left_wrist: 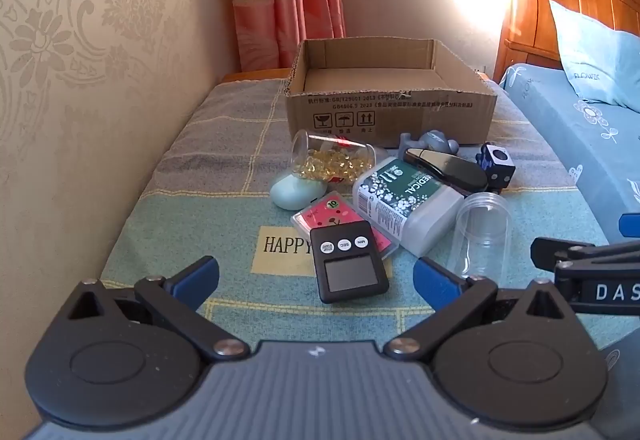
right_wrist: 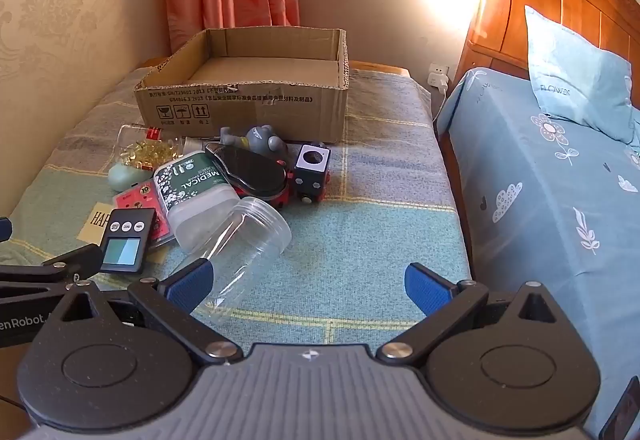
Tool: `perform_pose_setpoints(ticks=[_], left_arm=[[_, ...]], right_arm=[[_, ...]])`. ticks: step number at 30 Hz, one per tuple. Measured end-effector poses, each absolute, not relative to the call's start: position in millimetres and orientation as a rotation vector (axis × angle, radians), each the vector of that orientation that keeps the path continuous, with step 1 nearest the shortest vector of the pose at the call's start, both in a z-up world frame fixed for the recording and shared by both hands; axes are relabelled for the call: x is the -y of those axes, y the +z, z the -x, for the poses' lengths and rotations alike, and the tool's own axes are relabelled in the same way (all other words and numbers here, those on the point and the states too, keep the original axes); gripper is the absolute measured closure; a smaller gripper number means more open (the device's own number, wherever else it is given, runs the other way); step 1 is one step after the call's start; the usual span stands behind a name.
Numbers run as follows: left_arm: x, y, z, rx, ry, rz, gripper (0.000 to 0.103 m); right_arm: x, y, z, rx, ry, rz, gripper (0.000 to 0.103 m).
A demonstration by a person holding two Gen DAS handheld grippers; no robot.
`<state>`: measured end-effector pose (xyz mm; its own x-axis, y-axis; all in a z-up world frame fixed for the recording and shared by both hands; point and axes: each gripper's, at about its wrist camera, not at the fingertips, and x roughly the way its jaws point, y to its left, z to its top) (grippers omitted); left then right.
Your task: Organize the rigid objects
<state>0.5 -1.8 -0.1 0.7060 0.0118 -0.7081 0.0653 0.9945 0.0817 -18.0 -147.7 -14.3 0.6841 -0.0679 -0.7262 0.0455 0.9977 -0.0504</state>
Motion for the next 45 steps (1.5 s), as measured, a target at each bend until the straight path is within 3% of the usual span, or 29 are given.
perform_pose_setpoints(ticks=[45], left_arm=[[3.0,8.2,2.9,-0.755,-0.036,-0.097,0.001]], right_arm=[[147.7,-8.1,20.4,-0.796,-0.057,0.022,0.000]])
